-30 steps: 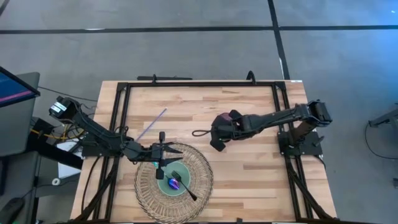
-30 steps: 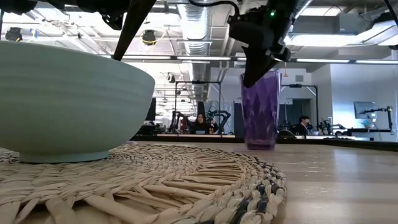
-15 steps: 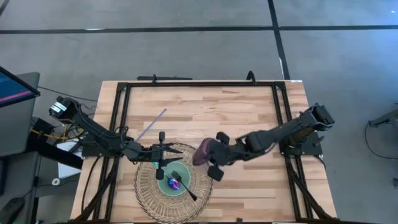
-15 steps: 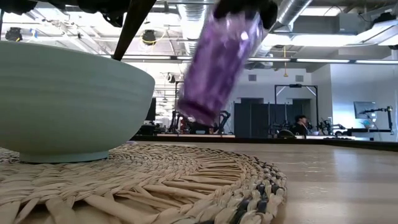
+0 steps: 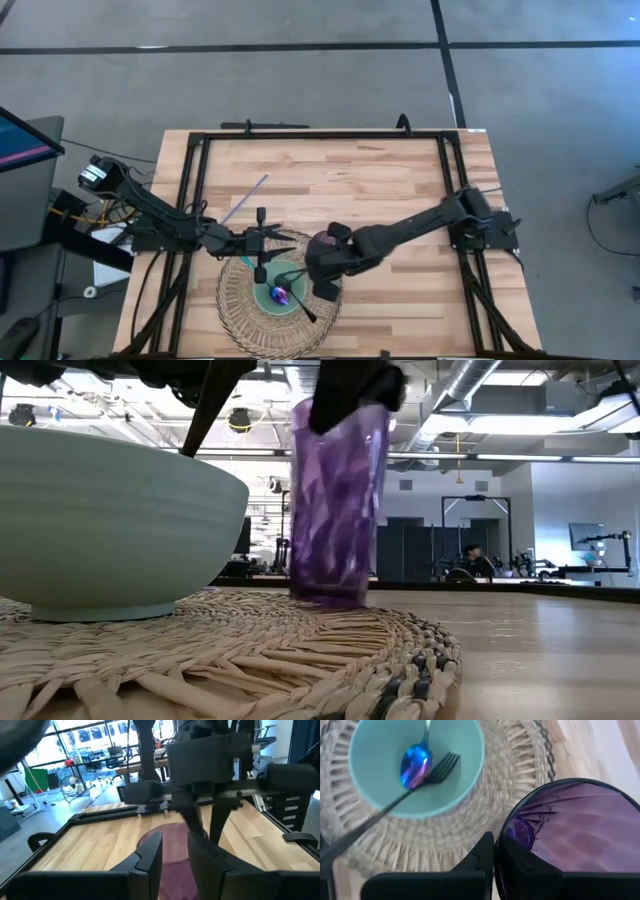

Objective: Pick & Place Utensil
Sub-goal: Put the violet cup on the brown mat to the top right of the green bowl, then put the violet straw into the violet cup on the brown mat

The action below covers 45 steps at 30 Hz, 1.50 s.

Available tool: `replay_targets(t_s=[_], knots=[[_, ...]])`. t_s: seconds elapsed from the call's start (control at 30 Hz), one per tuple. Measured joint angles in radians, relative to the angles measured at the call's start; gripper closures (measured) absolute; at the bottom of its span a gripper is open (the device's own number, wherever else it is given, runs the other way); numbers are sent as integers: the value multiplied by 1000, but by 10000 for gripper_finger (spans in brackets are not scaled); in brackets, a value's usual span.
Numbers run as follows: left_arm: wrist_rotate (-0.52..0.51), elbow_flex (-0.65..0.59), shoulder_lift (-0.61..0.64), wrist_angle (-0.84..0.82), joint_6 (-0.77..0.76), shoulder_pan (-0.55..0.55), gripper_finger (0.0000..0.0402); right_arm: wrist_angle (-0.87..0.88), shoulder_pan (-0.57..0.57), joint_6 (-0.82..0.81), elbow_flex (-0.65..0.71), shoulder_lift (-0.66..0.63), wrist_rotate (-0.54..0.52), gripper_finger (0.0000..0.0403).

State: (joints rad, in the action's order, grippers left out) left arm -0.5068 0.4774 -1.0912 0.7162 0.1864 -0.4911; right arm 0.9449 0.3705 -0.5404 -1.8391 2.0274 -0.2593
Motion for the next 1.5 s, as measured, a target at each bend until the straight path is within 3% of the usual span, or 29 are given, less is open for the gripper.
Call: replay_targets(t_s=[0.23,0.6,1.3,1.5], knots=[[0,0,0,0,0,0,309,7,-20,5,-87,81,55,395],[0,0,0,0,0,-1,309,-5,-17,0,-82,78,86,350],[0,0,0,0,0,-1,309,1,3,-2,-85,13,78,346],[0,0,0,-1,0,-1,309,13,16,27,-86,-68,-40,346]])
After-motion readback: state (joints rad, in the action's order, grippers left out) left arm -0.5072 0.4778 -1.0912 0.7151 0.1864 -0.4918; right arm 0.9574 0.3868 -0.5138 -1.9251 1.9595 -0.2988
